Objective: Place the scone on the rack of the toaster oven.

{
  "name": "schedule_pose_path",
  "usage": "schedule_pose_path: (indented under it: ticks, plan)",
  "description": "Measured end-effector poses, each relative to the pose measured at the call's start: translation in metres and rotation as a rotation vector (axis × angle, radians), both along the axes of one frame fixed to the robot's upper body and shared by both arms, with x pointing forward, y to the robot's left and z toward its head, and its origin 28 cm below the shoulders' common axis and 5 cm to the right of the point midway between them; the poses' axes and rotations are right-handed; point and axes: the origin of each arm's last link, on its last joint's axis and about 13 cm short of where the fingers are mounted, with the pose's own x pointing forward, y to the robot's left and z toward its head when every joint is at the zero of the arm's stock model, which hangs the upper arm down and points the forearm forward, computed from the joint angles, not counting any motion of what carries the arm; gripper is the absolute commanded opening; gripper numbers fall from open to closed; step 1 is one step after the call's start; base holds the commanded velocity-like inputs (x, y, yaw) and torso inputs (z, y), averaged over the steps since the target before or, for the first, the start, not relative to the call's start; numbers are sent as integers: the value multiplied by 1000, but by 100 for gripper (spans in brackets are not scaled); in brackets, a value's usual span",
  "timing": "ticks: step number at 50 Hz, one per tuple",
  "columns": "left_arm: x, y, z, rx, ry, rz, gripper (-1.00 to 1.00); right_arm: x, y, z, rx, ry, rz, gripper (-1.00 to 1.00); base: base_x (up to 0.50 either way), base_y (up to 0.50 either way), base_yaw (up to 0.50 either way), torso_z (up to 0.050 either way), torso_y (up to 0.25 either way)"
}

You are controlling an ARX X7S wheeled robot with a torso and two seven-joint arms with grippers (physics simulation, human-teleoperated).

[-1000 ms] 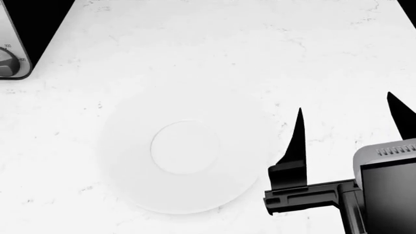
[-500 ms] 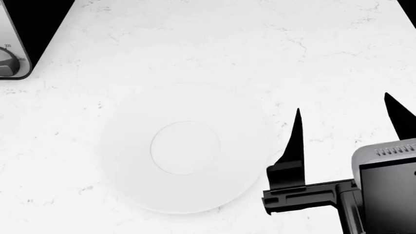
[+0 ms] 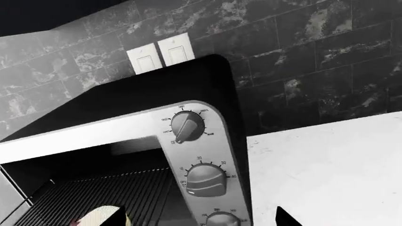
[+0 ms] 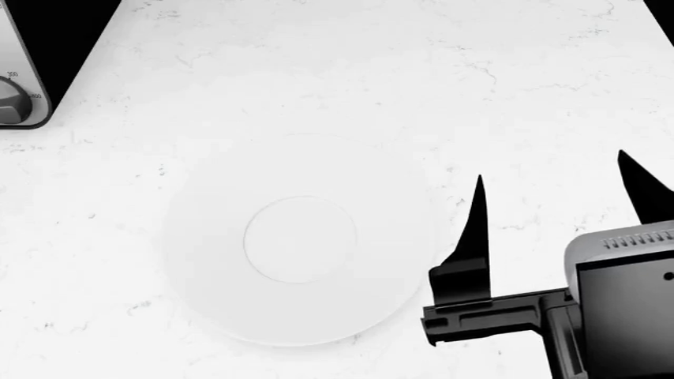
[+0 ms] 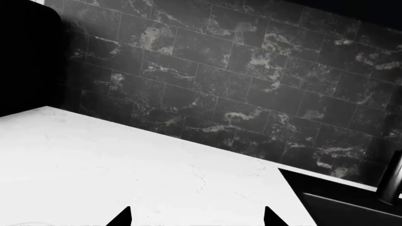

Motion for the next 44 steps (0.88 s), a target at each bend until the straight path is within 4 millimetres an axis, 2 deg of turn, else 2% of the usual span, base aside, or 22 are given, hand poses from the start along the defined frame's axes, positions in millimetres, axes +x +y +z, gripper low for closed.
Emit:
schedule_pose_path:
  ticks: [15,44]
  plan:
    - [-29,-12,-33,47,36,-121,100,1,1,-2,3,6,2,100,0,0,0,0,0]
    - [-79,-26,-82,88,80,-296,100,1,2,-1,4,8,5,100,0,0,0,0,0]
